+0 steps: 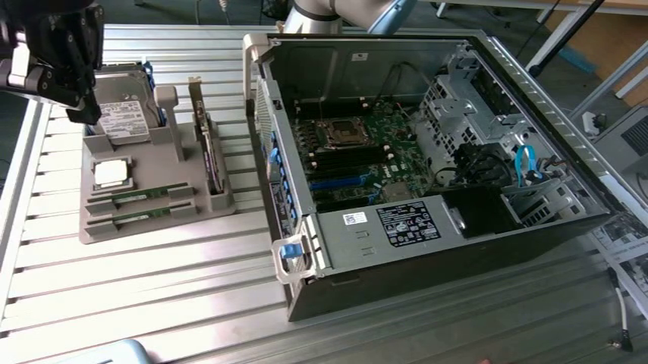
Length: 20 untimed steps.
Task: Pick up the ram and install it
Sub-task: 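Pick up the ram and move it above insertion slot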
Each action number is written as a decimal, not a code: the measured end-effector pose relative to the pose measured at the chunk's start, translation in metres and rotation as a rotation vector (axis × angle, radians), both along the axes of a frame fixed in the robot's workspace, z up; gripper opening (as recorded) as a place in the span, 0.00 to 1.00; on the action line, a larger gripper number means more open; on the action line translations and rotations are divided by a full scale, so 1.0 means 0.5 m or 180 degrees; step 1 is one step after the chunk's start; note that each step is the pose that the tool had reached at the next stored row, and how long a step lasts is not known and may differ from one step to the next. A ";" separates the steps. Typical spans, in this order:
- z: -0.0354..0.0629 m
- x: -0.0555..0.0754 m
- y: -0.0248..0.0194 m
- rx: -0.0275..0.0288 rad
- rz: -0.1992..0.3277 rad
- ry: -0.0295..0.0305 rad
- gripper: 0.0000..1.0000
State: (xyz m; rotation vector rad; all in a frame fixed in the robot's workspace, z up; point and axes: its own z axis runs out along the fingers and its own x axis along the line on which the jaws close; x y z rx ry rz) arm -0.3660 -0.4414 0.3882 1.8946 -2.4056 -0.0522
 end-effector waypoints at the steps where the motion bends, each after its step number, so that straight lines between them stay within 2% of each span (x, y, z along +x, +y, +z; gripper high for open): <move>1: 0.000 0.000 -0.0001 0.0013 0.0001 -0.0010 0.11; 5: 0.000 0.000 -0.0007 0.0076 0.0008 -0.0059 0.11; 6: 0.000 0.000 -0.0007 0.0089 0.0010 -0.0071 0.11; 7: 0.000 0.000 -0.0007 0.0094 0.0012 -0.0076 0.11; 14: 0.000 0.000 -0.0008 0.0094 0.0019 -0.0076 0.11; 20: 0.000 0.000 -0.0008 0.0095 0.0089 -0.0075 0.11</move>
